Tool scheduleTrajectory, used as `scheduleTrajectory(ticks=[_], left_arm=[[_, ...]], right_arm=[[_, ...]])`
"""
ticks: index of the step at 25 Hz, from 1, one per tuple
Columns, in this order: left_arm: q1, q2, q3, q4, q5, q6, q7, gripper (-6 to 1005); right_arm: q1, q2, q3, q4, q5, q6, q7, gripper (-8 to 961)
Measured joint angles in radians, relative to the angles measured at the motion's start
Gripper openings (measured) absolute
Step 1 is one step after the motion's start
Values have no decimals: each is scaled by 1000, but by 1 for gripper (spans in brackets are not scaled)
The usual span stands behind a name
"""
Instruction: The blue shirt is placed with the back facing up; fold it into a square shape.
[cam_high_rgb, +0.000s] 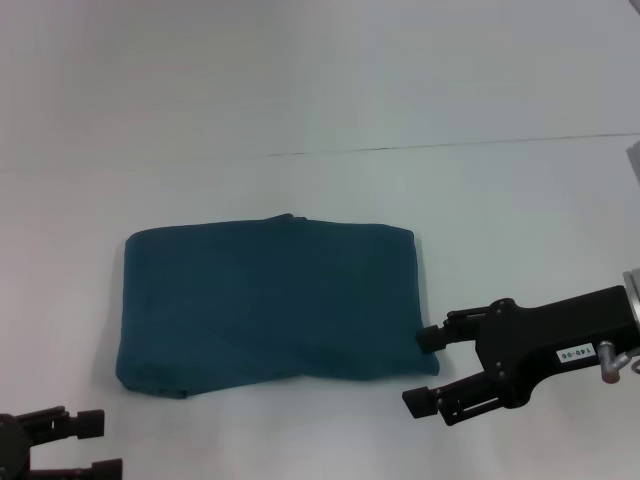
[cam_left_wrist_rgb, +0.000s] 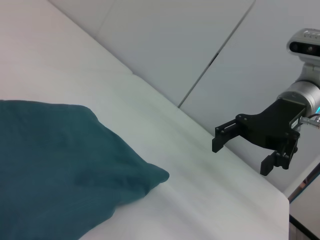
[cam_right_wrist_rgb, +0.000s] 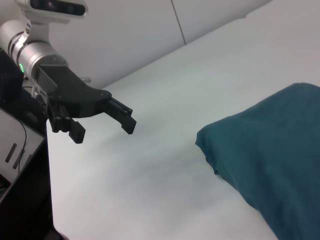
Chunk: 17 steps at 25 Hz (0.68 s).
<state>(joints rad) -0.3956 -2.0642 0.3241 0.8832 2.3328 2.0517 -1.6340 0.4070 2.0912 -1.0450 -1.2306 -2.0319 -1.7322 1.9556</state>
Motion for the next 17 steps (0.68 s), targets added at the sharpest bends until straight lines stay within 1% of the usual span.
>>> scheduleTrajectory(ticks=[17], left_arm=[[5, -4, 15, -1, 23, -13, 12, 948]], right_arm=[[-1, 3, 7, 21, -6, 9, -23, 930]])
